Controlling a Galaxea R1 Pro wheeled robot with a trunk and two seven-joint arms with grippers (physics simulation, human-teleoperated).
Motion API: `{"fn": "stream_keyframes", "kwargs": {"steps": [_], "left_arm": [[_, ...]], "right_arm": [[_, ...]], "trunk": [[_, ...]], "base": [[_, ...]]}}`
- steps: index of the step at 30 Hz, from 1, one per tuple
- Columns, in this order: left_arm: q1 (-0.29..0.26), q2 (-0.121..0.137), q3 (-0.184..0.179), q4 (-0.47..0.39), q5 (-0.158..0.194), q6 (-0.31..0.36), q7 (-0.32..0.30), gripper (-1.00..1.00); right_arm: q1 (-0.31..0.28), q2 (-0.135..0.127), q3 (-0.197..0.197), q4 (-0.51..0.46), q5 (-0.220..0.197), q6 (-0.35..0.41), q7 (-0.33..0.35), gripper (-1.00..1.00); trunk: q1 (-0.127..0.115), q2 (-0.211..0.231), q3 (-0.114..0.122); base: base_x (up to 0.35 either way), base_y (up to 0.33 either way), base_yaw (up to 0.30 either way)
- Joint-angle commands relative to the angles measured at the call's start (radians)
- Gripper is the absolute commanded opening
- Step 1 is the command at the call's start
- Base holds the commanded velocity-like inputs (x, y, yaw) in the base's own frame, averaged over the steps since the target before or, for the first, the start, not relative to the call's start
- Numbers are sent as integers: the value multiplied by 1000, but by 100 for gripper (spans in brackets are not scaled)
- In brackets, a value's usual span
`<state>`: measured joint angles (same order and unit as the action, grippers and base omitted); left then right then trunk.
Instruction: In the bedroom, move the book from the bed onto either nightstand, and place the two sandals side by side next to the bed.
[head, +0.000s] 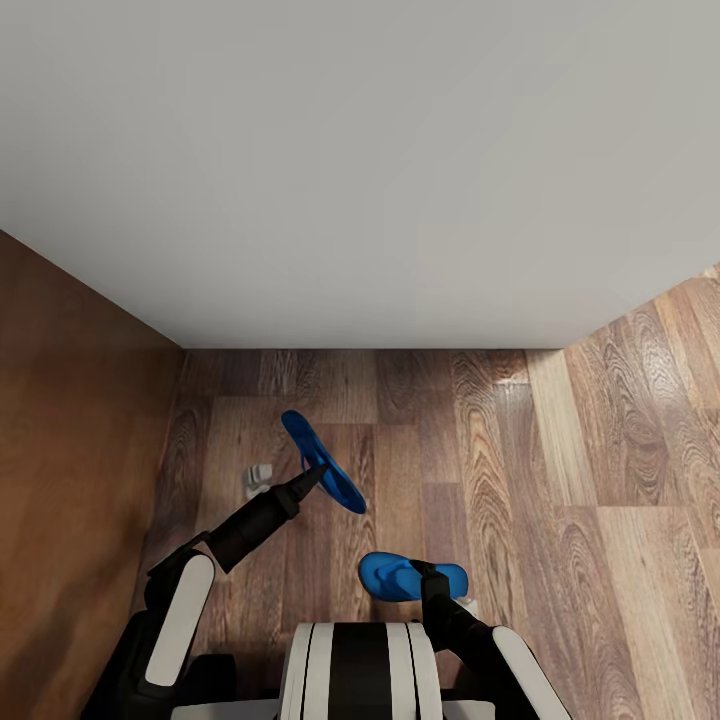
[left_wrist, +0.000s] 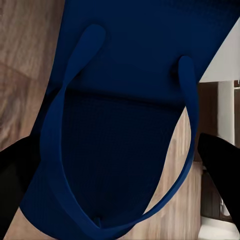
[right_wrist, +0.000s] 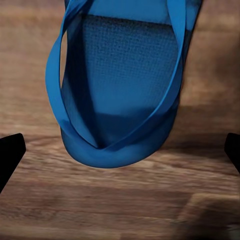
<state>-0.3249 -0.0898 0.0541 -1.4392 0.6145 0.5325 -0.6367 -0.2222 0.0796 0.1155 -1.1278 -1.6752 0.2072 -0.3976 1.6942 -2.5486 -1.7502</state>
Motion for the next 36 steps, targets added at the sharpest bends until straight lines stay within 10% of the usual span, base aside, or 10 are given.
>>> {"fn": "stream_keyframes", "kwargs": {"steps": [1, 36], "left_arm": [[0, -1, 1, 0, 5, 7, -1, -100], [0, -2, -2, -1, 2, 3, 2, -100]], "right_arm": [[0, 0, -1, -1, -5, 1, -6, 100], [0, 0, 0, -1, -5, 1, -6, 100]], "trunk": [[0, 0, 0], [1, -1, -8]], "base": [[0, 0, 0], [47, 0, 0]]}}
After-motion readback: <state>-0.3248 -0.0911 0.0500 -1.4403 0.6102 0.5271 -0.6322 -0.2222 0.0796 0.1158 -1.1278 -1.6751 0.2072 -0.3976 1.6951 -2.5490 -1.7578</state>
